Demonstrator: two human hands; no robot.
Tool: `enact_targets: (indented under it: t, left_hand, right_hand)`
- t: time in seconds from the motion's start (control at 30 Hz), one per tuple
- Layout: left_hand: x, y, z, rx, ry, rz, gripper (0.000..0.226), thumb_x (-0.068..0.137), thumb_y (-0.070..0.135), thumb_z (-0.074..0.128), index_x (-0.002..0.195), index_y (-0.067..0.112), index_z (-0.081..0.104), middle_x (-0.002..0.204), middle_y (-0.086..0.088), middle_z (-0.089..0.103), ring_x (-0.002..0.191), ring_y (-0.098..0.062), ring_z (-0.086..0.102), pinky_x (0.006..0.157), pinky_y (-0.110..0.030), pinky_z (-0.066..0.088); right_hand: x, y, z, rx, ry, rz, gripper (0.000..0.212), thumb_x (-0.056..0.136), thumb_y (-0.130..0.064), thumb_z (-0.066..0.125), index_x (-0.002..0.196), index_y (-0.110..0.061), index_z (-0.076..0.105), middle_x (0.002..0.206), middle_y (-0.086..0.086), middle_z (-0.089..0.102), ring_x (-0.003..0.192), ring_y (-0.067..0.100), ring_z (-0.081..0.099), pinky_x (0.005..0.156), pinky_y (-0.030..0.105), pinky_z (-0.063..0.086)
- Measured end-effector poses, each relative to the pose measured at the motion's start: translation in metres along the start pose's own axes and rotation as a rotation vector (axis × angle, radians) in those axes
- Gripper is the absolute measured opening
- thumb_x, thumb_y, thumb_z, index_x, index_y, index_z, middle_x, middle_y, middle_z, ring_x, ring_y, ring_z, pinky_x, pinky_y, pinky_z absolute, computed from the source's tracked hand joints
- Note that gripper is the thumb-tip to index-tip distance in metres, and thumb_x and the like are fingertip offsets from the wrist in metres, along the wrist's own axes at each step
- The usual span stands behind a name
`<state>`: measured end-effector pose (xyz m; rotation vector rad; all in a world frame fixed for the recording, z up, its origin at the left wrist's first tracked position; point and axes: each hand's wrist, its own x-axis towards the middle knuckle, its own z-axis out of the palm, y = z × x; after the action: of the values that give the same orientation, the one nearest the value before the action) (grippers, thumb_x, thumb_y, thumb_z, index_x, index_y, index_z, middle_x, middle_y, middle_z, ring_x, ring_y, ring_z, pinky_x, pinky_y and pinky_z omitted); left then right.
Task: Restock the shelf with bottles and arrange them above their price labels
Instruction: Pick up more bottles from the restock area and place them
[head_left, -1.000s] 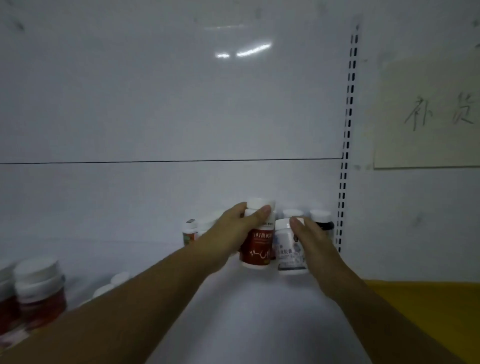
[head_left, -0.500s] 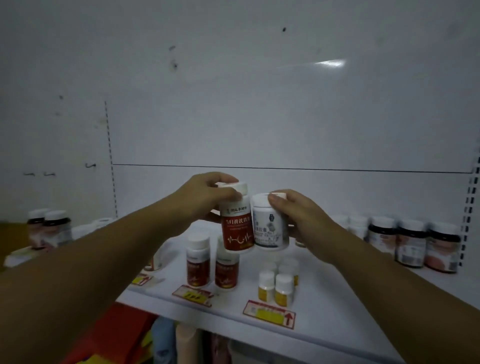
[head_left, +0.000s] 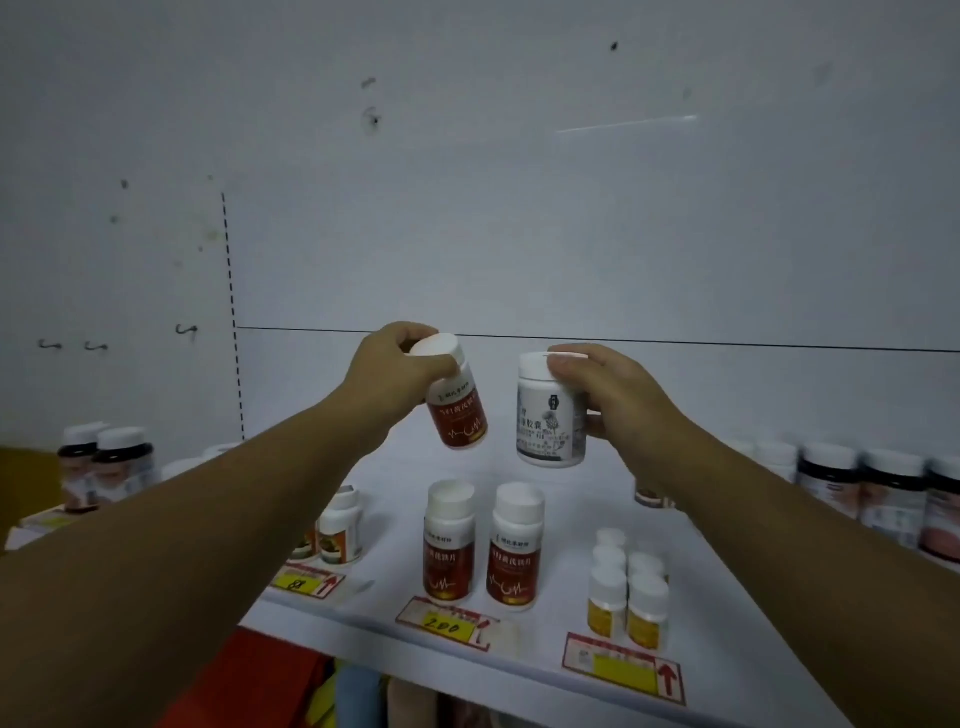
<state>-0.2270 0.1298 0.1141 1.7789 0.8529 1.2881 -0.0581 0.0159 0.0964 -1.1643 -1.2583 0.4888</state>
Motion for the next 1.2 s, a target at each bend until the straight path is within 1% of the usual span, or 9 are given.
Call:
enact_targets:
  t: [0.3,0.5,0.67,0.73,0.87,0.97,1.03,1.13,1.2]
  left_hand:
    - [0.044,-0.067,0.029,0.4,-0.414,-0.311,0.038,0.077,0.008,0.072,0.112,0.01,0.057,0.114,-0.011,0.06,0.102,-0.026,0.061,0.076,-0.03,0.058]
    - [0.056,-0.083,0.027,0.508,-0.682,-0.415,0.039,0.077,0.011,0.072,0.112,0.016,0.055,0.115,-0.005,0.058,0.091,-0.014,0.059,0.074,-0.023,0.056]
    - [0.064,-0.087,0.011,0.464,-0.765,-0.4,0.042,0.084,0.028,0.068,0.123,0.015,0.057,0.128,-0.004,0.059,0.116,-0.021,0.057,0.099,-0.036,0.049]
    - [0.073,-0.09,-0.015,0.49,-0.704,-0.334,0.046,0.088,0.033,0.062,0.129,0.016,0.055,0.136,-0.002,0.055,0.124,-0.02,0.051,0.103,-0.037,0.045]
    - [0.098,-0.103,-0.111,0.478,-0.374,-0.182,0.039,0.091,0.033,0.057,0.126,0.016,0.06,0.133,0.0,0.056,0.119,-0.019,0.052,0.104,-0.034,0.042]
    - [0.112,-0.126,-0.181,0.409,-0.168,-0.152,0.03,0.093,0.027,0.056,0.118,0.013,0.063,0.119,-0.002,0.06,0.105,-0.016,0.052,0.089,-0.028,0.041]
    - [0.119,-0.146,-0.211,0.405,-0.122,-0.153,0.027,0.093,0.026,0.055,0.114,0.012,0.063,0.113,-0.003,0.059,0.099,-0.016,0.051,0.08,-0.025,0.04]
    - [0.127,-0.174,-0.239,0.411,-0.126,-0.145,0.041,0.098,0.034,0.044,0.126,0.008,0.056,0.13,-0.007,0.055,0.111,-0.02,0.05,0.092,-0.028,0.036]
    - [0.132,-0.192,-0.251,0.386,-0.158,-0.187,0.052,0.1,0.042,0.032,0.136,0.008,0.049,0.143,-0.007,0.046,0.128,-0.024,0.044,0.106,-0.032,0.031]
  right_hand:
    - [0.067,0.029,0.008,-0.047,-0.05,-0.014,0.02,0.088,-0.031,0.058,0.1,-0.017,0.065,0.091,0.0,0.067,0.089,0.016,0.063,0.086,0.038,0.052]
    - [0.093,0.041,0.023,-0.07,-0.079,-0.012,0.027,0.088,-0.03,0.058,0.108,-0.012,0.063,0.096,0.002,0.067,0.091,0.017,0.063,0.083,0.035,0.052]
    - [0.115,0.04,0.055,-0.16,-0.085,-0.013,0.028,0.085,-0.03,0.063,0.107,-0.014,0.062,0.1,0.003,0.066,0.095,0.02,0.063,0.085,0.038,0.053]
    - [0.125,0.037,0.076,-0.231,-0.097,-0.011,0.029,0.082,-0.031,0.067,0.105,-0.015,0.062,0.1,0.002,0.065,0.094,0.018,0.064,0.085,0.038,0.054]
    - [0.146,0.034,0.133,-0.332,-0.11,0.004,0.032,0.077,-0.028,0.073,0.103,-0.014,0.061,0.105,0.004,0.063,0.096,0.021,0.063,0.089,0.044,0.053]
    - [0.16,0.03,0.183,-0.365,-0.128,0.009,0.037,0.08,-0.025,0.07,0.114,-0.015,0.058,0.113,0.006,0.06,0.096,0.019,0.062,0.088,0.04,0.053]
    - [0.169,0.03,0.217,-0.388,-0.143,0.009,0.039,0.081,-0.024,0.068,0.118,-0.016,0.057,0.114,0.005,0.059,0.096,0.018,0.061,0.087,0.038,0.053]
    - [0.182,0.039,0.264,-0.386,-0.125,0.015,0.036,0.08,-0.023,0.069,0.114,-0.02,0.058,0.112,0.004,0.06,0.099,0.02,0.06,0.091,0.039,0.052]
    - [0.19,0.051,0.293,-0.394,-0.106,0.021,0.036,0.079,-0.024,0.071,0.112,-0.021,0.058,0.109,0.004,0.061,0.095,0.018,0.06,0.082,0.031,0.05]
